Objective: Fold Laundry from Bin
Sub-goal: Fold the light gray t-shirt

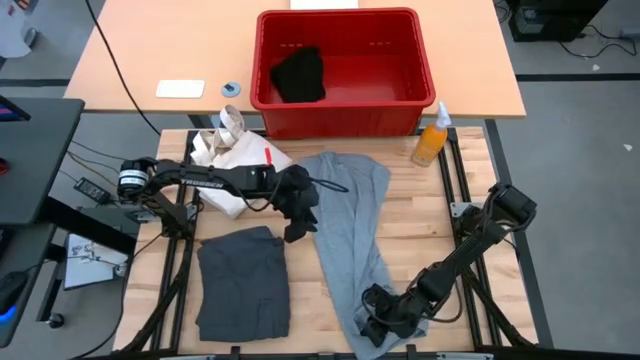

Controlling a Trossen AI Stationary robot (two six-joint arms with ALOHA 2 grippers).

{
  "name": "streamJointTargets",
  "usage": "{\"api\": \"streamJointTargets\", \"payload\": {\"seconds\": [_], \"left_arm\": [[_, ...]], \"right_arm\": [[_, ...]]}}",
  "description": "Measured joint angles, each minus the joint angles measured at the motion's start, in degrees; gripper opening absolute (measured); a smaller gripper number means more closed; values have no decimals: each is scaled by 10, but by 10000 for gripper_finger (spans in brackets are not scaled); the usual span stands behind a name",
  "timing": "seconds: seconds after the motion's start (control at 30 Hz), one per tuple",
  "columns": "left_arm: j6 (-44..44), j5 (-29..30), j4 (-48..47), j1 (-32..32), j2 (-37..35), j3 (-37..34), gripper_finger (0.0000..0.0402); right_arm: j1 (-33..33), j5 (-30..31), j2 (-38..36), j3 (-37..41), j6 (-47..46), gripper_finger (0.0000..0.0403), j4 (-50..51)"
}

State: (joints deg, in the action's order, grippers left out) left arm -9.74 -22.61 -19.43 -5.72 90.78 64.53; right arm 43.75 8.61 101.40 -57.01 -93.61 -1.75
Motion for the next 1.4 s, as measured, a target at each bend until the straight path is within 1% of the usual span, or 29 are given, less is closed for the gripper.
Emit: {"api": "streamJointTargets", "payload": {"seconds": [0.07, 0.2, 0.3, 0.43, 0.57, 0.6, 0.67, 0.77, 0.93, 1.0, 1.07, 1.17, 1.27, 1.33, 1.4], "left_arm": [[-1, 8, 15, 4, 0, 0, 139], [-17, 58, 48, 8, 0, 0, 139], [-32, 60, 85, 4, 4, 0, 139], [-83, 60, 106, -3, 27, 0, 139], [-86, 60, 120, -2, 57, 2, 139], [-86, 61, 117, -1, 68, 10, 139], [-85, 67, 115, -1, 91, 35, 139], [-70, 84, 107, -2, 137, 104, 139], [-26, 106, 46, -16, 247, 271, 139], [-25, 115, 19, -30, 290, 332, 139], [-25, 131, 11, -48, 329, 384, 139], [2, 150, 20, -73, 378, 450, 139], [31, 158, 26, -94, 423, 511, 139], [34, 159, 26, -105, 450, 542, 140], [31, 159, 26, -111, 473, 572, 143]], "right_arm": [[0, -10, -19, 0, -17, 134, 21], [3, -51, -59, 0, -89, 136, 109], [17, -51, -88, 0, -147, 135, 184], [48, -5, -124, 0, -212, 135, 291], [80, 48, -158, 0, -307, 134, 396], [85, 59, -165, 0, -318, 134, 411], [84, 61, -176, 0, -315, 134, 421], [73, 59, -181, 0, -304, 134, 449], [66, 44, -203, 0, -290, 134, 513], [61, 52, -220, 0, -284, 134, 534], [58, 63, -245, 0, -262, 134, 555], [57, 74, -280, 0, -249, 134, 599], [57, 104, -310, 0, -276, 134, 644], [56, 125, -325, 0, -288, 134, 662], [53, 128, -337, 0, -292, 134, 670]]}}
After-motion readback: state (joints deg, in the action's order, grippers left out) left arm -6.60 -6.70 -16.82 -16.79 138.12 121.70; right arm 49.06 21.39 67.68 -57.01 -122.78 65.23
